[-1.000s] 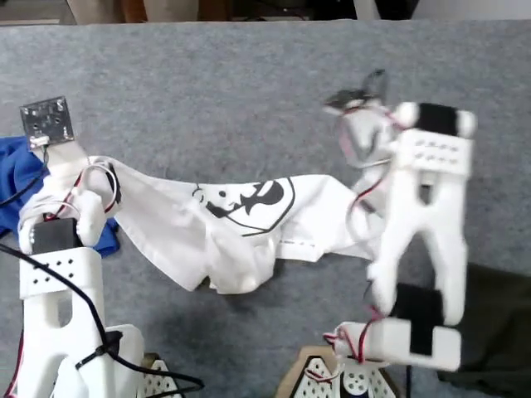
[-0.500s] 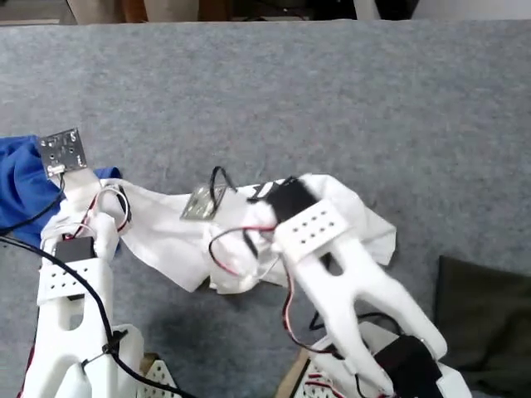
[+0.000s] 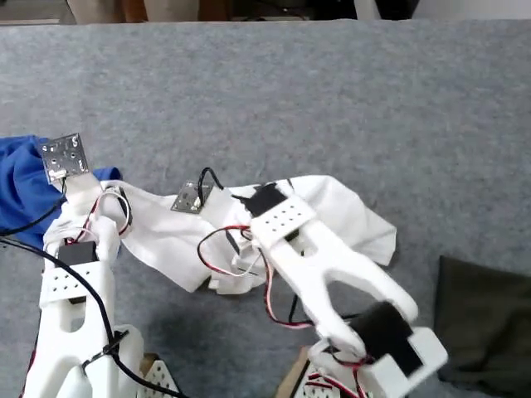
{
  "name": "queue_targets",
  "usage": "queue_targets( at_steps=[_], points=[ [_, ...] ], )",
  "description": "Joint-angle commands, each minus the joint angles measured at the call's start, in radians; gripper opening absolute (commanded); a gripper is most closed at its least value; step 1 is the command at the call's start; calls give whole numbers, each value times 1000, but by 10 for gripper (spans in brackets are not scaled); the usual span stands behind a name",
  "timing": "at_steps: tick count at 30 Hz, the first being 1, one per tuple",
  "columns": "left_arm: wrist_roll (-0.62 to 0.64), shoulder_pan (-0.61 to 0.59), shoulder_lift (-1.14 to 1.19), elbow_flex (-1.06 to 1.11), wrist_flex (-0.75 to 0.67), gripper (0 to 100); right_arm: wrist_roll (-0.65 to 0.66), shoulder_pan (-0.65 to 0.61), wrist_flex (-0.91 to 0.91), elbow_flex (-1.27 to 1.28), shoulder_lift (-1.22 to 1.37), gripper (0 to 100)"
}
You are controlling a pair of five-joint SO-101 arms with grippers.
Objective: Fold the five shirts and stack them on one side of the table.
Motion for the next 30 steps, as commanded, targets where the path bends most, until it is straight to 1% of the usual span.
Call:
queue_targets(
  at_steps=[1, 6, 11, 18, 20, 22, 24, 28, 30],
  points=[
    [6, -11, -2, -6, -23, 19, -6, 47, -17, -120, 38, 74],
    [6, -11, -2, -5, -23, 19, -6, 120, -2, -289, 48, 5],
    [6, -11, -2, -3, -23, 19, -11, 180, 11, -479, 94, 9],
    [6, -8, -2, -2, -23, 19, -5, 225, -84, -777, 335, 13],
    [6, -6, -1, 0, -23, 19, 40, 245, -101, -878, 429, 16],
    [6, -5, -1, 8, -25, 19, 80, 251, -98, -974, 524, 49],
    [6, -5, -1, 8, -25, 19, 91, 252, -55, -1072, 607, 106],
    [6, -5, 1, 9, -25, 19, 115, 268, 97, -1268, 699, 235],
    [6, -5, 24, 0, -25, 19, 137, 271, 175, -1351, 711, 272]
  ],
)
